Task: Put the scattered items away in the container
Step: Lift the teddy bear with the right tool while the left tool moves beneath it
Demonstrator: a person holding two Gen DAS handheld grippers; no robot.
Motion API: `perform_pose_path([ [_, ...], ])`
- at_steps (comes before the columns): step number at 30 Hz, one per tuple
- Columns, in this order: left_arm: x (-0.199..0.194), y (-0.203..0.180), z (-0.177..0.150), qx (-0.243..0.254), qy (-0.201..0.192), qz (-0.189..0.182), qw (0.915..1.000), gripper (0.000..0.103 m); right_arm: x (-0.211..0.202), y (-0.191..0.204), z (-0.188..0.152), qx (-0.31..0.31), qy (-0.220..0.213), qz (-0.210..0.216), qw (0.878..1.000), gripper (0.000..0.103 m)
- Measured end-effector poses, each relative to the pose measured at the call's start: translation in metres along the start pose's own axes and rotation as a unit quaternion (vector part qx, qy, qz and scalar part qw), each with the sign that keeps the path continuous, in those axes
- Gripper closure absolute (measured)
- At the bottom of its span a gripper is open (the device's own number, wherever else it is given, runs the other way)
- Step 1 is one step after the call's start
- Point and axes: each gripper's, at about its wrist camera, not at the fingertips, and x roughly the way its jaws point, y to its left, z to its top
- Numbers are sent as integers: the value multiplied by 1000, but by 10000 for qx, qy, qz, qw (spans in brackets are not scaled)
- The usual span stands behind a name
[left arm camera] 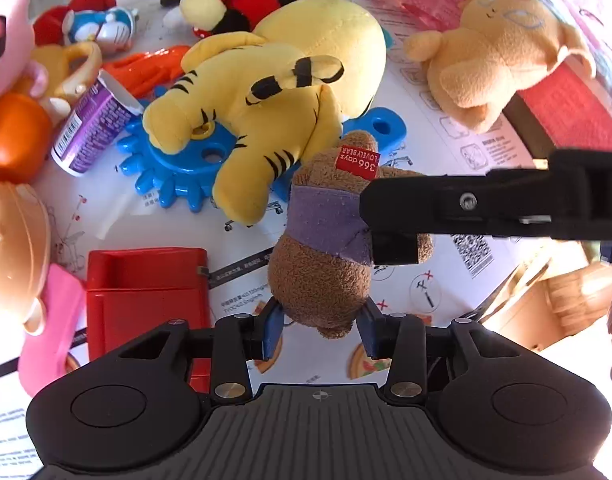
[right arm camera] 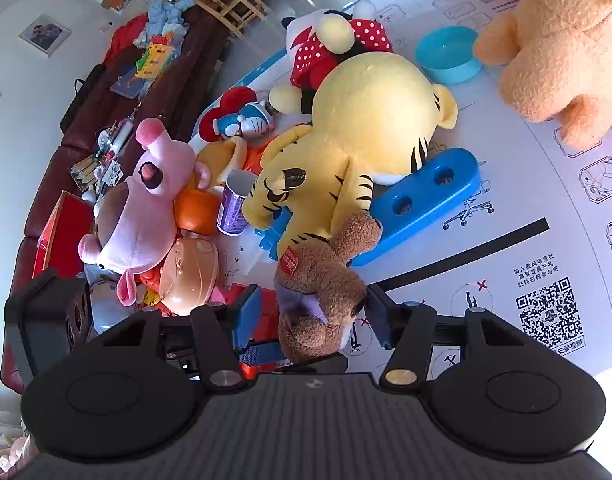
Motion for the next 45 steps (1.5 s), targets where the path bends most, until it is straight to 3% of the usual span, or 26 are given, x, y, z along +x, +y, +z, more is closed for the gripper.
perform_pose_path([
  [3,1,-6,4,142,-30,51,9999,63,2,1,0,13,-11,-49,10000,40],
  [8,-11,-32,-15,504,-87,139,9986,66,15,4,7,-40,-31,-211,9998,43],
  [10,-12,-34,-16,574,-122,297,9978,64,21,6,9,-70,-37,-277,9996,54],
  [11,-13,-34,-16,601,-158,380,9973,52,23,6,9,-82,-41,-278,9996,55],
  [17,-18,-49,-16,935,-465,1015,9893,27,25,13,8,-161,-30,-373,9992,57],
  [21,-25,-50,-17,843,-502,1040,9897,25,24,12,9,-125,-16,-391,9992,57],
  [24,-39,-51,-20,814,-771,1027,9884,15,25,11,8,-74,78,-432,9990,57],
  [29,-43,-48,-17,698,-953,1090,9870,12,32,5,4,139,204,-382,9990,57],
  [33,-28,-41,-15,629,-828,1227,9870,12,27,2,6,248,201,-317,9990,57],
  [36,-23,-41,-18,664,-779,1118,9884,13,25,4,6,115,197,-372,9990,57],
  [38,-21,-45,-20,792,-889,1285,9845,14,26,5,6,128,224,-365,9990,57],
  [40,-17,-47,-20,943,-933,1357,9818,26,28,6,6,131,254,-341,9990,57],
  [41,-14,-48,-20,997,-885,1304,9825,38,28,7,6,104,261,-352,9990,57],
  [42,-13,-46,-19,963,-820,1155,9852,59,28,8,6,89,272,-355,9990,57],
  [45,-13,-40,-18,841,-798,982,9884,58,23,1,9,274,211,-295,9990,55],
])
